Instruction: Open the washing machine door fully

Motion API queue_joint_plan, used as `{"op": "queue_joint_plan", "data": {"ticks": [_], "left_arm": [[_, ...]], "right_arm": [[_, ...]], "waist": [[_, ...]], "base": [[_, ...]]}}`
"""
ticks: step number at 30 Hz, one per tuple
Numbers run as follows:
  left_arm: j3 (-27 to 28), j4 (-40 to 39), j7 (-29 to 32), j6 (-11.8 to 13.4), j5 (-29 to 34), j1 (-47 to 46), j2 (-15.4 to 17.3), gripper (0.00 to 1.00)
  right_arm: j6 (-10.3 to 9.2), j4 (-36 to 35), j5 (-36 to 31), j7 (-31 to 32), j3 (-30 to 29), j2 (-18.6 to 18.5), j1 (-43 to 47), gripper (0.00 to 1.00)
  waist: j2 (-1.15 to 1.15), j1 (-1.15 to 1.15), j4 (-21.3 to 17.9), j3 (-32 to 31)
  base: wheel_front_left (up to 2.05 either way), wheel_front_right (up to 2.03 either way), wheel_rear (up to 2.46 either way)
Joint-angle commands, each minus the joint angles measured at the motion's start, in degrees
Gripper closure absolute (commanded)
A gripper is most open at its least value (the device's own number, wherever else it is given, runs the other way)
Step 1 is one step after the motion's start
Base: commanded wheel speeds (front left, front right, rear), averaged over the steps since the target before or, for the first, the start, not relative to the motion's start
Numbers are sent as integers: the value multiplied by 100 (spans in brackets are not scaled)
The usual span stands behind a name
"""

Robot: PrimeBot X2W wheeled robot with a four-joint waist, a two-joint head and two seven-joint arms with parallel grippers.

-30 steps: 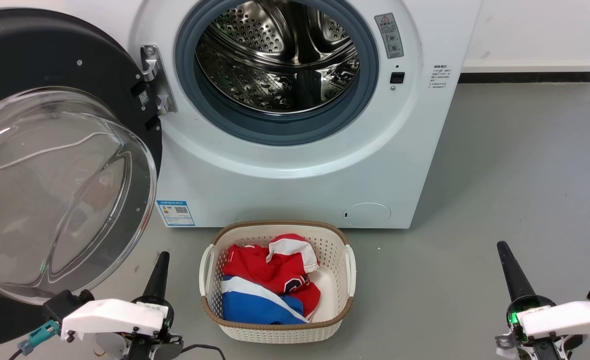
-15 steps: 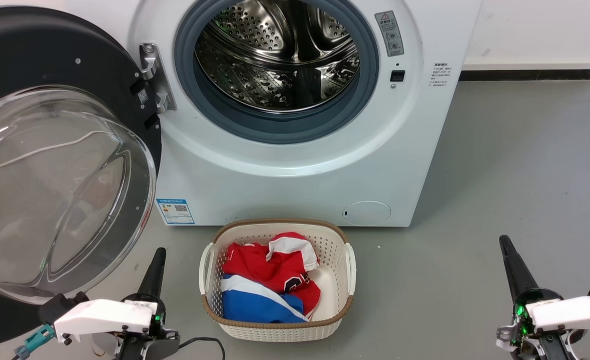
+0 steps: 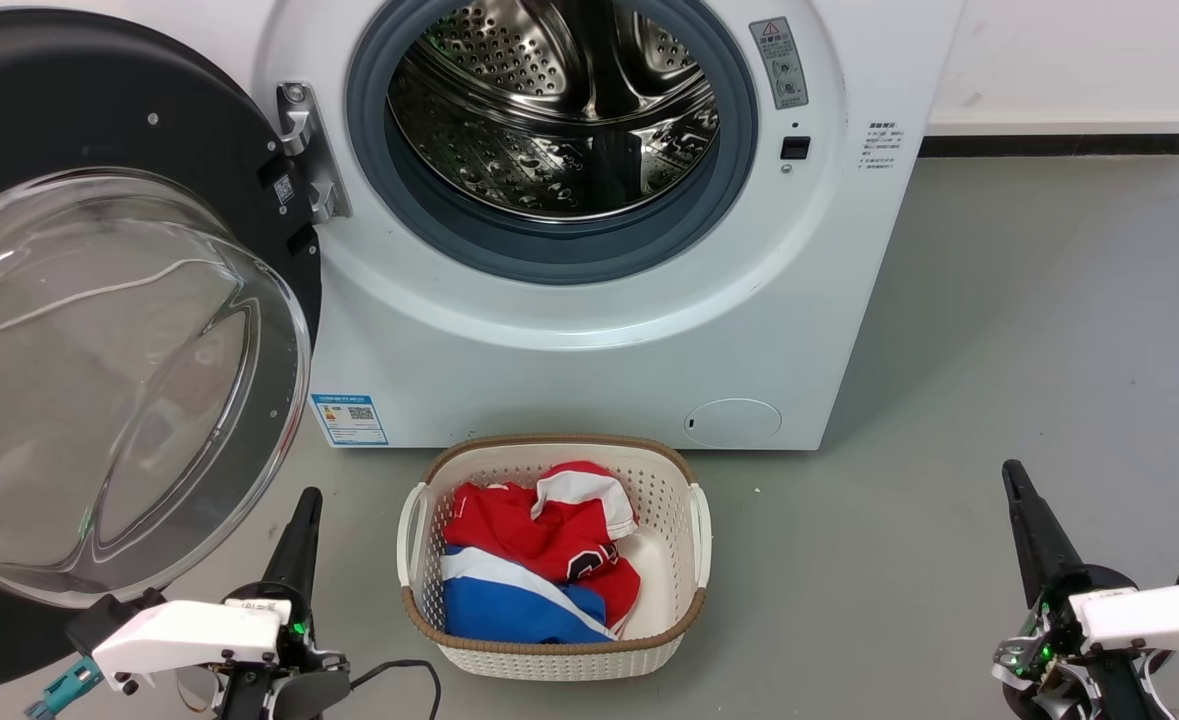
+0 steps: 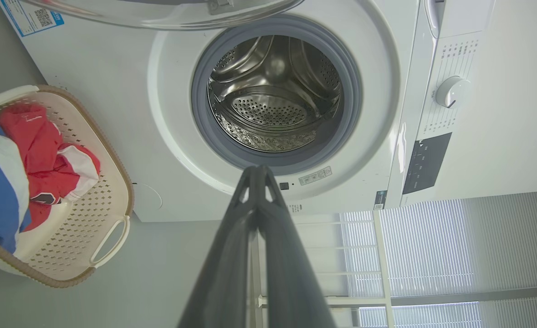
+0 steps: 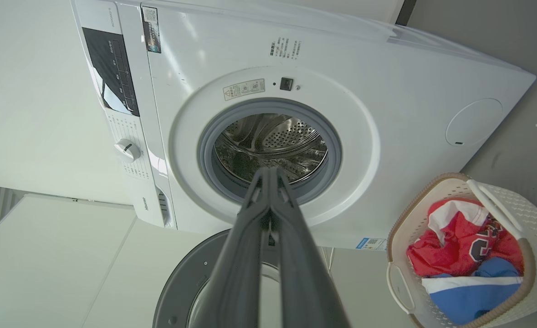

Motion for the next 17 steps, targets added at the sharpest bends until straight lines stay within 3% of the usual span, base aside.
{"op": "queue_joint_plan", "data": {"ticks": [1,17], "left_arm": [[44,-28,27,-36,-71,-110,-24,100],[272,-24,192,-180,-584,-106,-137,100]], "right_arm": [[0,4,106,32,-14,-12,-99,100],[0,116,773,137,-70,4,-207,100]], "waist": [[0,0,0,2],[0,0,-3,39]], "base": [[0,0,0],[0,0,0]]}}
